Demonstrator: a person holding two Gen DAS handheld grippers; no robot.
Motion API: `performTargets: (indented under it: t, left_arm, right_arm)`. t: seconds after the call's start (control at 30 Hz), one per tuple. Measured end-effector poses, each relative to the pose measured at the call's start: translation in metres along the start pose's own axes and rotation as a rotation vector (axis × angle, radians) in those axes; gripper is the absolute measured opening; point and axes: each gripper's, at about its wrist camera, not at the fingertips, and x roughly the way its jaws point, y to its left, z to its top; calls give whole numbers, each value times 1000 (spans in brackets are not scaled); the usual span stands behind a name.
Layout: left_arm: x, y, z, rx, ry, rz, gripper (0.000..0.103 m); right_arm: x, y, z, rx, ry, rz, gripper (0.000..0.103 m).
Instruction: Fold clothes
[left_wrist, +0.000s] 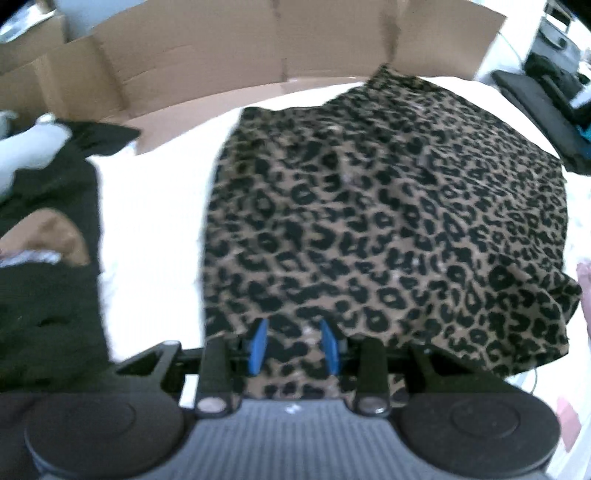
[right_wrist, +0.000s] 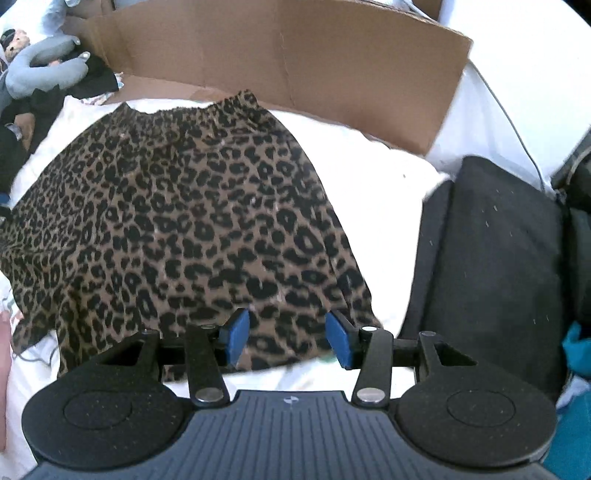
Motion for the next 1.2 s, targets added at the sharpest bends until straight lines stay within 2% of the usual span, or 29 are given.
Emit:
performTargets:
  t: [0.13, 0.23, 0.37, 0.5, 0.6, 0.7, 0.8, 0.9, 1.03, 1.2]
  left_arm:
    - [-12, 6, -17, -64, -13, 0, 35]
    - [-11, -2, -31, -116, -27, -13, 35]
    - [2, -19, -45, -202, -38, -48, 35]
    - [20, -41, -50, -260, -47, -113, 35]
    - [28, -56, -50, -247, -45, -147, 35]
    - [29, -65, -49, -198, -49, -149, 35]
    - [28, -66, -48, -228, -55, -177, 35]
    - [28, -74, -50, -208, -58, -198, 35]
    - [31, -84, -52, -170, -56, -205, 35]
    - [33, -89, -52, -151, -55, -202, 35]
  right_arm:
    - [5, 13, -15, 13, -9, 30, 53]
    - [20, 25, -25, 71, -9, 40, 53]
    - [34, 55, -29, 27, -3, 79, 53]
    - [47, 83, -30, -50, 15, 120, 53]
    - [60, 98, -29, -92, 26, 129, 53]
    - [69, 111, -24, -114, 7, 113, 53]
    - [73, 124, -14, -135, -30, 127, 53]
    - [84, 139, -5, -167, -47, 128, 52]
    - [107, 147, -10, -187, 19, 113, 52]
    - [101, 142, -27, -192, 75, 109, 52]
